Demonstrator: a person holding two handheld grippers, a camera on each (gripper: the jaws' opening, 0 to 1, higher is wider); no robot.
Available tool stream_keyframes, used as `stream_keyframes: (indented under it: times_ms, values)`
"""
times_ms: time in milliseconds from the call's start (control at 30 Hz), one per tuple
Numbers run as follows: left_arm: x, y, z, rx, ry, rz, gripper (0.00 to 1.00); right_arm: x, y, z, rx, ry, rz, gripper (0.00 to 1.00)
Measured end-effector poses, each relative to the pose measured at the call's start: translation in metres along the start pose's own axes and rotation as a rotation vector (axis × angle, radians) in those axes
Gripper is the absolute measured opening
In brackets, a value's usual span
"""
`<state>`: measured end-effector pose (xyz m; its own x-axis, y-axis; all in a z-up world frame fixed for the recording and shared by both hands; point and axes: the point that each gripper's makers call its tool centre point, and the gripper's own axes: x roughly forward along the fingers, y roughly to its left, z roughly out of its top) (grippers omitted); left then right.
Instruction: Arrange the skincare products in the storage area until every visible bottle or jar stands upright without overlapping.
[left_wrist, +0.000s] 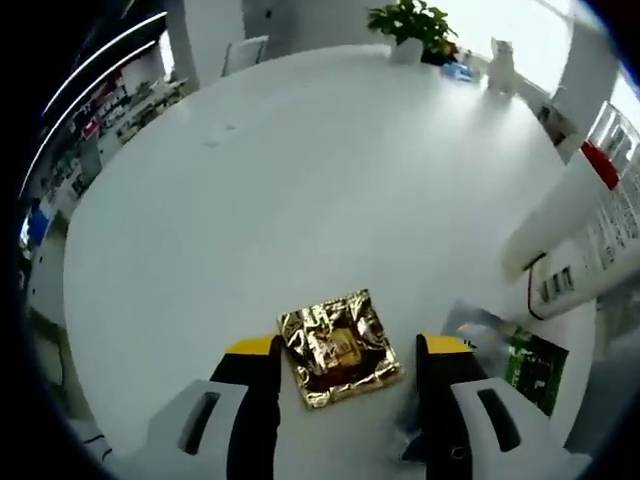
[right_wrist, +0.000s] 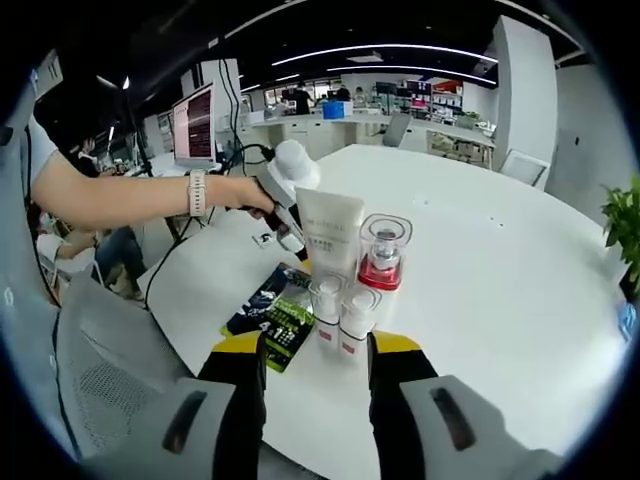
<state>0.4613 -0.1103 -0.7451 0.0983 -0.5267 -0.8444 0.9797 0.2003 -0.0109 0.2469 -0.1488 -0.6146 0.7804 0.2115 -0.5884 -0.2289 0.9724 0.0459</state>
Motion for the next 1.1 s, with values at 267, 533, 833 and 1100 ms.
stream_keyframes:
  times_ms: [267, 533, 833, 1100]
  values:
    - [-0.001, 0.009, -0.005, -0.036, 0.011, 0.028, 0.51, -0.003, -0.001, -0.002, 0.008, -0.004, -0.010, 0.40]
    - [-0.005, 0.019, -0.012, -0.046, 0.039, 0.032, 0.38, -0.004, 0.002, -0.002, 0.008, -0.012, -0.011, 0.39]
    - [0.002, 0.015, -0.005, 0.041, 0.015, -0.014, 0.50, -0.008, 0.002, -0.002, 0.015, -0.017, -0.018, 0.39]
    - [0.004, 0.013, 0.000, 0.055, 0.023, -0.026, 0.43, -0.010, 0.000, -0.004, 0.020, -0.010, -0.025, 0.39]
